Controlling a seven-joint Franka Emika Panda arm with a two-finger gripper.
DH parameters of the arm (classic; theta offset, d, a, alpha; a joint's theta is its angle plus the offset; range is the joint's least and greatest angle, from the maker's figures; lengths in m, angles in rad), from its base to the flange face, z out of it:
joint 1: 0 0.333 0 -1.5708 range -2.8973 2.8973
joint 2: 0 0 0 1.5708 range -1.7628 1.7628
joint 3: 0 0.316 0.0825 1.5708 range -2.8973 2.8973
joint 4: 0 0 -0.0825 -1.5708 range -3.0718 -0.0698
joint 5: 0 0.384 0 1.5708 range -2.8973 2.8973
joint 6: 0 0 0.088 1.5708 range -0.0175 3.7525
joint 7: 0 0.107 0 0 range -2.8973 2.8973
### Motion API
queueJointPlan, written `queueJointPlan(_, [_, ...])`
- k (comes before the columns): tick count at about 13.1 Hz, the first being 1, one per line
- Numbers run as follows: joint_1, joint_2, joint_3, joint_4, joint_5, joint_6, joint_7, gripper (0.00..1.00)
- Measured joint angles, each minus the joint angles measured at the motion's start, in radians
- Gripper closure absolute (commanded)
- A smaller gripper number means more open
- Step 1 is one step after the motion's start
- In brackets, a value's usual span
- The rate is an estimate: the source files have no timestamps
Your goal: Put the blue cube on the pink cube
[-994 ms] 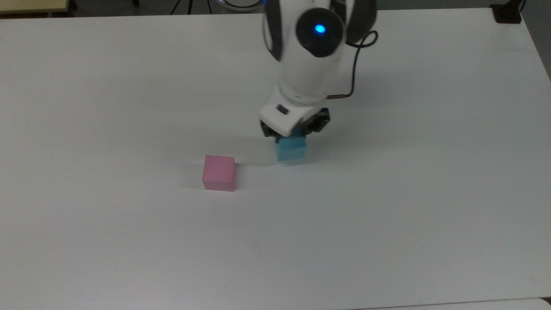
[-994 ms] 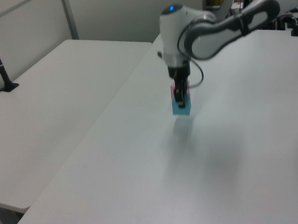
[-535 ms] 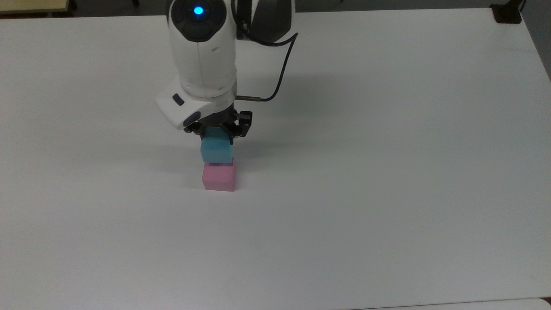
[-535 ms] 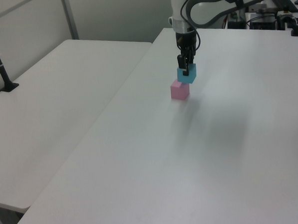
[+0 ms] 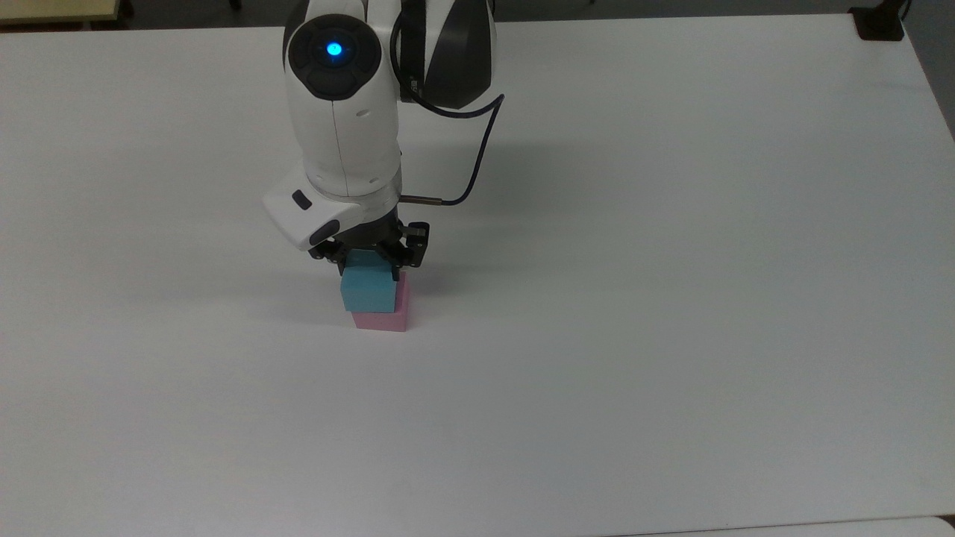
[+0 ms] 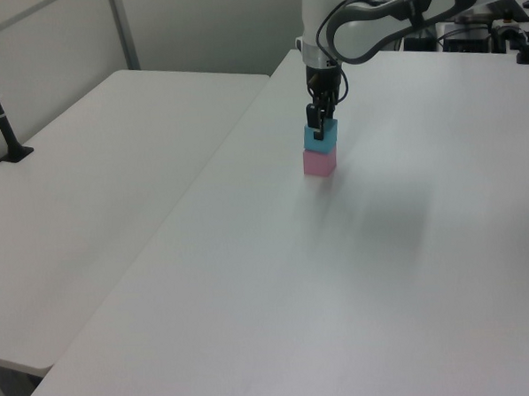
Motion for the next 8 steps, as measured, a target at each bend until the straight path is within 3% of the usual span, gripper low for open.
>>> queueJointPlan(4, [0.002, -0.021, 0.003, 0.022, -0.019, 0.0, 0.0, 0.0])
queueJointPlan(8, [-0.016, -0.219, 0.002, 0.024, -0.026, -0.268, 0.0, 0.0])
